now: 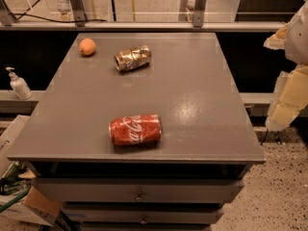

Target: Pick orange can

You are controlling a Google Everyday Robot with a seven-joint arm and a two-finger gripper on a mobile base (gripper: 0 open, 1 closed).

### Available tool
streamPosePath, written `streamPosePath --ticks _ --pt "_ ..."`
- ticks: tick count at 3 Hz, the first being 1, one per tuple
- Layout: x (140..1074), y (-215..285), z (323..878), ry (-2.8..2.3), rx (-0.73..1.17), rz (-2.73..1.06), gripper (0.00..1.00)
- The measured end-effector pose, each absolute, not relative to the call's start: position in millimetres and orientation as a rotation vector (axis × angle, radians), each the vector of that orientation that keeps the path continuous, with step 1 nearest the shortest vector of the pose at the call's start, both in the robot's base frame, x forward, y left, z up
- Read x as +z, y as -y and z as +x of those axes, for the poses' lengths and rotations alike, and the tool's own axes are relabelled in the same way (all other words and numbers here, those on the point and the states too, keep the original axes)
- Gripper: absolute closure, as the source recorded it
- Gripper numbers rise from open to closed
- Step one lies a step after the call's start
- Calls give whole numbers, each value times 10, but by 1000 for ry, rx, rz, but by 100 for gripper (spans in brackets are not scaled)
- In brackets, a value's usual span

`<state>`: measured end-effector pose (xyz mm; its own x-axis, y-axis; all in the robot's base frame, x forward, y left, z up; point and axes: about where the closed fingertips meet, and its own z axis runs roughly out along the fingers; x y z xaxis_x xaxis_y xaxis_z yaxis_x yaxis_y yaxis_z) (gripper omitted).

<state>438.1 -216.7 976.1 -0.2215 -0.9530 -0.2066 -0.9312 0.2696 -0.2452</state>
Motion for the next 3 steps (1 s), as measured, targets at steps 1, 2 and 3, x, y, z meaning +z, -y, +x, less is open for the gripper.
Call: streamPosePath --ticks 1,2,3 --pt "9761 2167 4381 -2232 -98 -1725 0" --pt "9748 2047 4471 -2170 -84 -1748 0" --pt "9659 1828 4656 -2085 -75 -1787 0"
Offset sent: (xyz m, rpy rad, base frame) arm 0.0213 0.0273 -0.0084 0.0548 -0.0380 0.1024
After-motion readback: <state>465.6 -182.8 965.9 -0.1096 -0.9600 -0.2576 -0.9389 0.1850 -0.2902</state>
